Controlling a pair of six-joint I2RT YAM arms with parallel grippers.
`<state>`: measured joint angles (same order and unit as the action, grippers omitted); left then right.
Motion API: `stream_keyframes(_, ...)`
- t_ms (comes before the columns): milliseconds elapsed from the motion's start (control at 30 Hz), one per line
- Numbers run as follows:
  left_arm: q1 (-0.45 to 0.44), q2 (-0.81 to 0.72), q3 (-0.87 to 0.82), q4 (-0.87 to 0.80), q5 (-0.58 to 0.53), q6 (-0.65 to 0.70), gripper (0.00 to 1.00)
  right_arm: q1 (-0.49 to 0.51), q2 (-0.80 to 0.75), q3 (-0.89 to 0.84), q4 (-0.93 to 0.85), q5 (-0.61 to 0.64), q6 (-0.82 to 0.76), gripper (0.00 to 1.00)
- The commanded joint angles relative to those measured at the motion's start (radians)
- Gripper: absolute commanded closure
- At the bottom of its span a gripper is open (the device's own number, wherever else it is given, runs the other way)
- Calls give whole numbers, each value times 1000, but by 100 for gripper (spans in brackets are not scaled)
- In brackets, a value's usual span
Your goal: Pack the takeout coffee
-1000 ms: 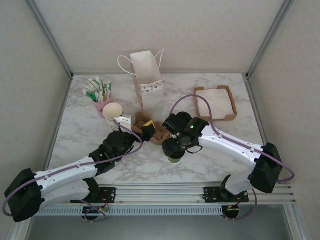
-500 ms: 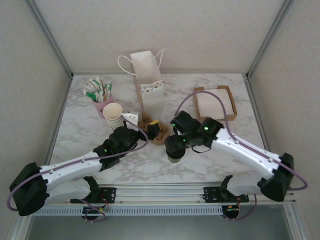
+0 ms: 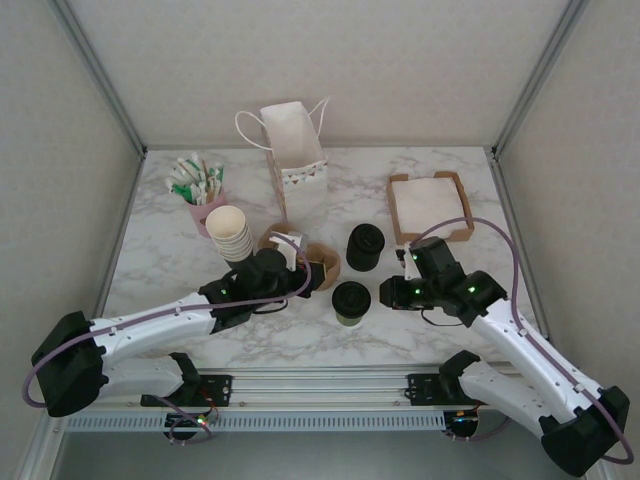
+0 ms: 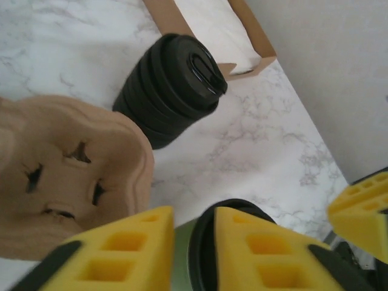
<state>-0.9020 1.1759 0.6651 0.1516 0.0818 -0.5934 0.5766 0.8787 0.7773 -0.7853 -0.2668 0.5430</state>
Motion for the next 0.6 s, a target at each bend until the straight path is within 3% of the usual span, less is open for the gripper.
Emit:
stream_keyframes(0, -9, -38, -32, 1, 68, -82, 80, -60, -3, -55, 117, -184, 7, 79)
stream_keyframes(133, -12, -48, -82, 60, 123, -118, 83, -97, 2, -100, 168, -260, 8, 80)
stream_keyframes(367, -12, -12, -170, 266, 300, -253, 97, -136, -23, -176, 239, -330, 60, 98)
stream_keyframes(567, -12, 1, -201, 276, 309, -261, 100, -138, -14, -194, 259, -352, 70, 100)
